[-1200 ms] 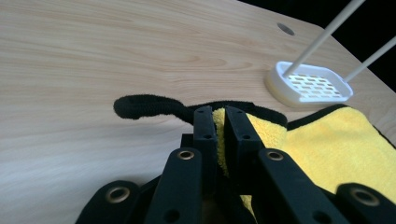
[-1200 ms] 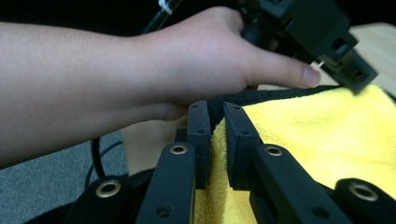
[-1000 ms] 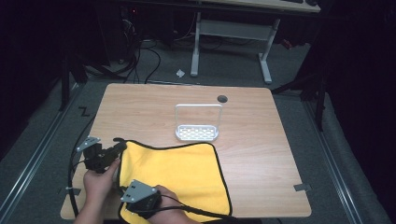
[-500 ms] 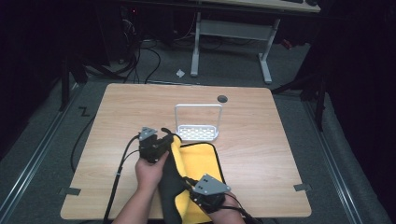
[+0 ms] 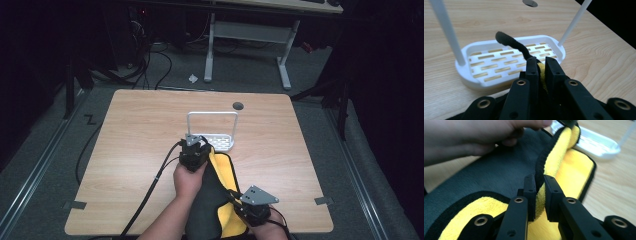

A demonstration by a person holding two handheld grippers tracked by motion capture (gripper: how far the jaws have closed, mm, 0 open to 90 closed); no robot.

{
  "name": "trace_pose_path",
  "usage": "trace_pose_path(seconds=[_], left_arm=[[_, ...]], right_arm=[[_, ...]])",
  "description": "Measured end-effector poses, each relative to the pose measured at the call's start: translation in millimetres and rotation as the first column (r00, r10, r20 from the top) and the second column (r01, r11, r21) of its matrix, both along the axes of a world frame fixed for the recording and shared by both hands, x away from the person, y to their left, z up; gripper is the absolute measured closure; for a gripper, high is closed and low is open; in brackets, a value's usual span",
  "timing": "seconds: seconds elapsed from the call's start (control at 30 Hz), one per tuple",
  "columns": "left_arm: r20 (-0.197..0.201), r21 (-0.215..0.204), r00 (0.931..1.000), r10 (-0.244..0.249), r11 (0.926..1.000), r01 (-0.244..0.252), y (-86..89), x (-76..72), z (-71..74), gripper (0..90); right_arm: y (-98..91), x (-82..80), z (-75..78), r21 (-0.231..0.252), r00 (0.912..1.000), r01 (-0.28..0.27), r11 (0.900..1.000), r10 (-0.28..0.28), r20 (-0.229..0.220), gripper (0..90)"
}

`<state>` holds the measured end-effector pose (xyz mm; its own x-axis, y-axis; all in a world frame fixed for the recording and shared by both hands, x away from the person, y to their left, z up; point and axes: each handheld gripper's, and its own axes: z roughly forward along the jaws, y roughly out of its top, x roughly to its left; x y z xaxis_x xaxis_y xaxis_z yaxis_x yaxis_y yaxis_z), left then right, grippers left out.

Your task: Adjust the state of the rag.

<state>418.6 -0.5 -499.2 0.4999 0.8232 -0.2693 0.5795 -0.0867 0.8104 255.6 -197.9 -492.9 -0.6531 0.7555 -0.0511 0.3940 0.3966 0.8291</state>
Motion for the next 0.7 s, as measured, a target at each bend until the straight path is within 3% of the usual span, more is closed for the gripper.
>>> trace_pose_path(seconds=[0.27, 0.37, 0.5, 0.57, 0.7], left_arm=[[0.004, -0.02, 0.9994, -0.034, 0.9992, 0.034, -14.9, -0.8, -3.0, 81.2], [0.012, -0.02, 0.9983, -0.056, 0.9982, 0.057, -21.3, -1.8, 1.2, 82.1], [0.059, -0.043, 0.9955, -0.073, 0.9962, 0.076, -27.1, -6.1, 17.3, 82.7], [0.069, -0.044, 0.9942, -0.082, 0.9954, 0.086, -30.5, -6.8, 22.0, 82.6], [0.033, -0.048, 0.9932, -0.111, 0.9924, 0.113, -40.6, -2.9, 15.7, 77.2]], right_arm=[[-20.3, -2.8, -4.8, 0.01, 0.9987, 0.042, 0.9991, -0.042, -0.028, 81.8], [-23.4, -5.4, -1.4, 0.028, 0.9986, 0.051, 0.9983, -0.051, -0.015, 81.9], [-24.0, -13.0, 10.2, 0.057, 0.9976, 0.048, 0.9972, -0.051, 0.047, 81.9], [-23.6, -15.5, 12.4, 0.05, 0.9971, 0.05, 0.9975, -0.052, 0.055, 81.9], [-30.8, -16.3, 7.7, 0.045, 0.9965, 0.075, 0.9961, -0.077, 0.032, 78.1]])
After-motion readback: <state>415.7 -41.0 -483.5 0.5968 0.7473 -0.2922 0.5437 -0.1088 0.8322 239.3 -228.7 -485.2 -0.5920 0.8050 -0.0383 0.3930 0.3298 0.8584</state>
